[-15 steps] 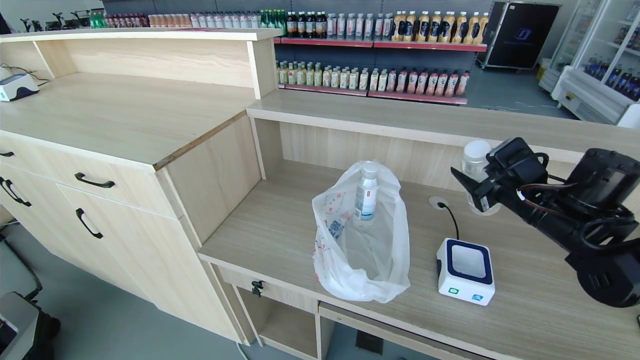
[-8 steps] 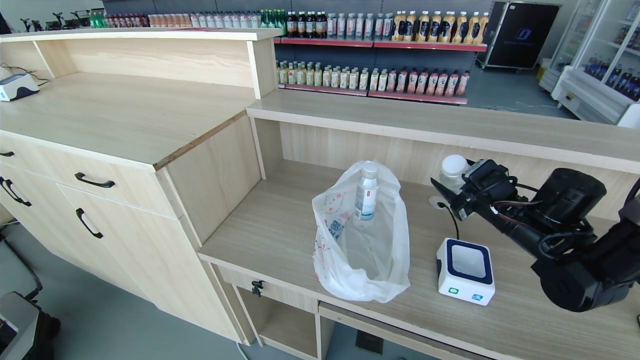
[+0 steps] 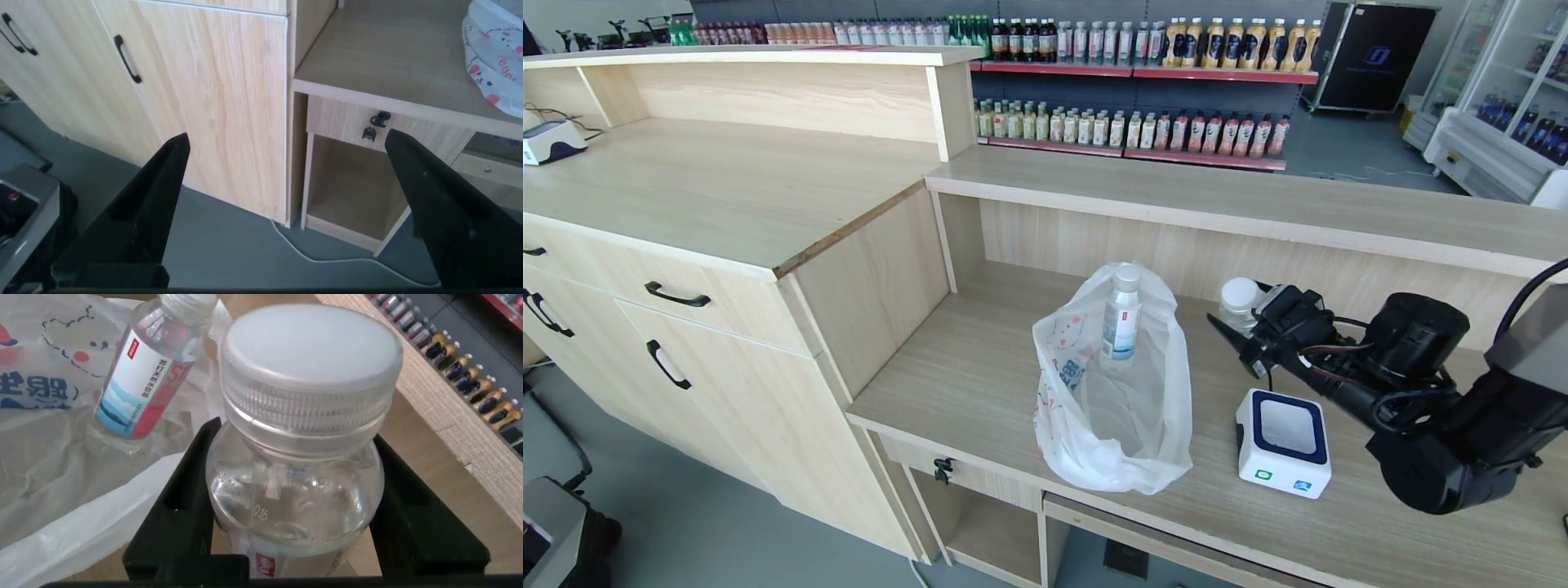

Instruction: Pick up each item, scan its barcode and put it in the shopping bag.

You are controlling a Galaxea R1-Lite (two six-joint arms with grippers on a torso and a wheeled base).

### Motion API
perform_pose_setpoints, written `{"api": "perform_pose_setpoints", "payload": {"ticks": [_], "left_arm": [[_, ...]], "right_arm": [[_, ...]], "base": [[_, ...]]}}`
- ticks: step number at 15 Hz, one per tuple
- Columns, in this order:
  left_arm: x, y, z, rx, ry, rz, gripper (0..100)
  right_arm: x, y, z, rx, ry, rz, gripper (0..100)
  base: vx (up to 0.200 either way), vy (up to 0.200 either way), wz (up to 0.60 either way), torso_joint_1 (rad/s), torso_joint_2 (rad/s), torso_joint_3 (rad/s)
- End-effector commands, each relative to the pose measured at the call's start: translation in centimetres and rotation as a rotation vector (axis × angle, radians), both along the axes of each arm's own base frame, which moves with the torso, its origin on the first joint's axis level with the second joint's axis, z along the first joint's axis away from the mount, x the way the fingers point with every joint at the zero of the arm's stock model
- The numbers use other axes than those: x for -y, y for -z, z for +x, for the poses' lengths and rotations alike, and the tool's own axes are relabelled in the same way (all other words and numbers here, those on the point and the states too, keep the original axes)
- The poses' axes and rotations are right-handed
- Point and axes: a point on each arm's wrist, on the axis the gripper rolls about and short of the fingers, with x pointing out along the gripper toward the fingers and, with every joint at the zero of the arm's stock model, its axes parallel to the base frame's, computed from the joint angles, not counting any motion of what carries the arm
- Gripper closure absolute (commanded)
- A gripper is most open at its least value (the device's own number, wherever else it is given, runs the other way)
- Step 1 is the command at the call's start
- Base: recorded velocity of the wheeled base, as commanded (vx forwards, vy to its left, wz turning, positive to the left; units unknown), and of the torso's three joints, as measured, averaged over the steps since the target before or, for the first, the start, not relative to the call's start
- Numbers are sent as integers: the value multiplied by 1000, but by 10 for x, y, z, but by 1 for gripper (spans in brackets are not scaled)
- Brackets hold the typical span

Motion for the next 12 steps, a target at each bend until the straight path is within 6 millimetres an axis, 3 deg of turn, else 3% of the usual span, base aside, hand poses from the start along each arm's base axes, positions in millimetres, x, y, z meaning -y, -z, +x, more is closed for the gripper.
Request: {"api": "perform_pose_setpoints", "payload": {"ticks": [1, 12], "left_arm": [[0, 0, 0, 0, -1, 0, 0], [0, 0, 0, 0, -1, 0, 0]], "right_arm": [[0, 5, 1, -8, -17, -12, 100], [-1, 13, 7, -16, -67, -39, 100]], "base": [[0, 0, 0, 0, 0, 0], [0, 0, 0, 0, 0, 0]]}}
